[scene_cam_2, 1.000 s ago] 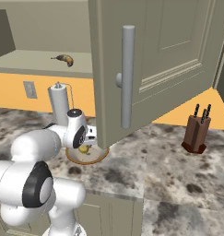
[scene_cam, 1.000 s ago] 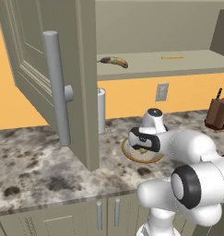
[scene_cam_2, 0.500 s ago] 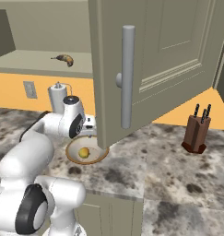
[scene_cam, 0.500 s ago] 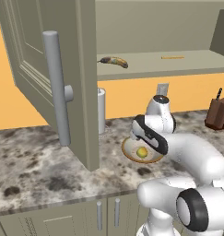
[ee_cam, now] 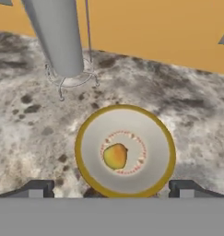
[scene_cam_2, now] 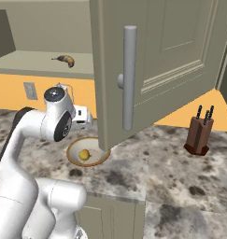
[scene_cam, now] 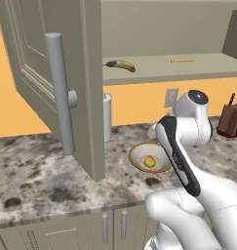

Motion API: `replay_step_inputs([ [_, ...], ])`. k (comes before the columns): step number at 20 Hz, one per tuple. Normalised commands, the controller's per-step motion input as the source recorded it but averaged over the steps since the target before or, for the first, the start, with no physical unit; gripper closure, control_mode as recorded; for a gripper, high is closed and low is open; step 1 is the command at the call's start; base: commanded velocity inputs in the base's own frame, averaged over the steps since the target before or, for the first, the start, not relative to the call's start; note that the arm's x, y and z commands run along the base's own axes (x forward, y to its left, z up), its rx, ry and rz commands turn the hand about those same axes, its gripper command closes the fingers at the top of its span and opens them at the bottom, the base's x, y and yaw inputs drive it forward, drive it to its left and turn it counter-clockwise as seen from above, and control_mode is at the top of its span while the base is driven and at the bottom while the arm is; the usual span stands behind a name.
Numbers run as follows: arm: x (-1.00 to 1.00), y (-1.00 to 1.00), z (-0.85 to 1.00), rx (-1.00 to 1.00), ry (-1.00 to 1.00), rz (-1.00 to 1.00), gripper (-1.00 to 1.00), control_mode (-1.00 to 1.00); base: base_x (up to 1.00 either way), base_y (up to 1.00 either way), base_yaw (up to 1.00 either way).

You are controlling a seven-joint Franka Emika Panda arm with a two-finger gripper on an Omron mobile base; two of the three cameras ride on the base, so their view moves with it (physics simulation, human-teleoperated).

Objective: Open the cabinet. Pick the banana and apple from the cabinet and place them into the bowl. Then close the cabinet.

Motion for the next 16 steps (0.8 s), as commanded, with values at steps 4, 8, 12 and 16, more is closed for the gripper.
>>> replay_step_inputs([
  [4,-0.33,0.05,1.0,0.0,-0.21,0.0,-1.0,-1.0,0.0,0.0,0.0],
  [8,-0.23,0.13,1.0,0.0,-0.2,0.0,-1.0,-1.0,0.0,0.0,0.0],
  [12,-0.23,0.01,1.0,0.0,-0.21,0.0,-1.0,-1.0,0.0,0.0,0.0],
  [16,-0.06,0.0,1.0,0.02,-0.1,0.0,-1.0,-1.0,0.0,0.0,0.0],
])
